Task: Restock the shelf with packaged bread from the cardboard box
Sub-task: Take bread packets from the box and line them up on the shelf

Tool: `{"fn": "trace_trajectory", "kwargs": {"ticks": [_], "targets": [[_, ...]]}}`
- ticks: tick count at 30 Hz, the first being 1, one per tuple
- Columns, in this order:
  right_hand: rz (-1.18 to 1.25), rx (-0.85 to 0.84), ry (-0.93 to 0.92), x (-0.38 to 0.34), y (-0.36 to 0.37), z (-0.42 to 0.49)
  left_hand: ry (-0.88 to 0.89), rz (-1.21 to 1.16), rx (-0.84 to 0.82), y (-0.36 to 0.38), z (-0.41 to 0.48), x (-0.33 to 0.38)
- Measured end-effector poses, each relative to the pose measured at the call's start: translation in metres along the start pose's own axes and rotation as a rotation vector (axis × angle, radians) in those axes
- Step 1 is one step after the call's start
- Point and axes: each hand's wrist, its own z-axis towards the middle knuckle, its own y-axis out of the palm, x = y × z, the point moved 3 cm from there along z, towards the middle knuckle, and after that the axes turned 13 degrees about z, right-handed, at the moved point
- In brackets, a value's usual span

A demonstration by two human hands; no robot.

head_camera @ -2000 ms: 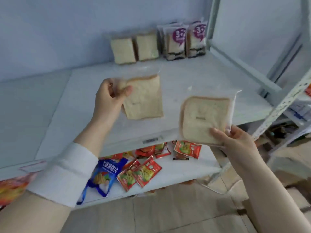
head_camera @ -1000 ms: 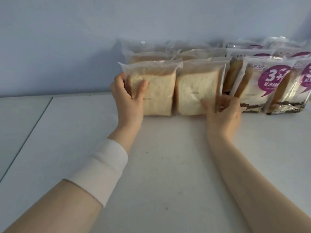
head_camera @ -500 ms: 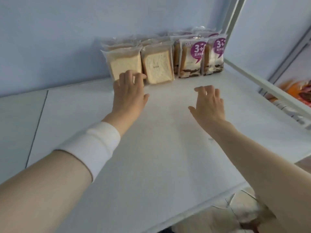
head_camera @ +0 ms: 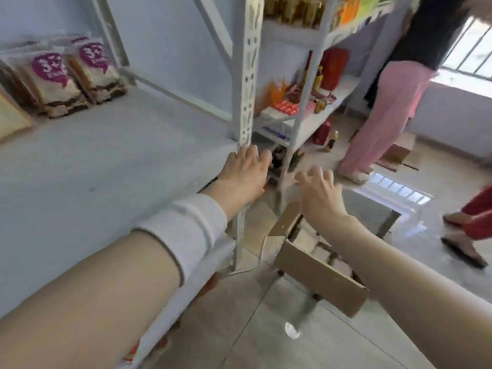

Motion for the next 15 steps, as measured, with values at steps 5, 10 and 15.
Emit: {"fn": "trace_trajectory", "kwargs": {"ticks": [5,10,15], "targets": [[-0.015,-0.102,0.296,0.163,0.034,-0.036,0.22,-0.049,-0.126,0.042,0.053,0.146],[-0.043,-0.199,0.477,0.271,0.077,-0.033,0.274,-0.105,-0.269,0.115,0.109,0.228],[0.019,-0.316,0.558,0.325,0.153,0.012,0.256,-0.217,-0.472,0.203,0.176,0.273]]}}
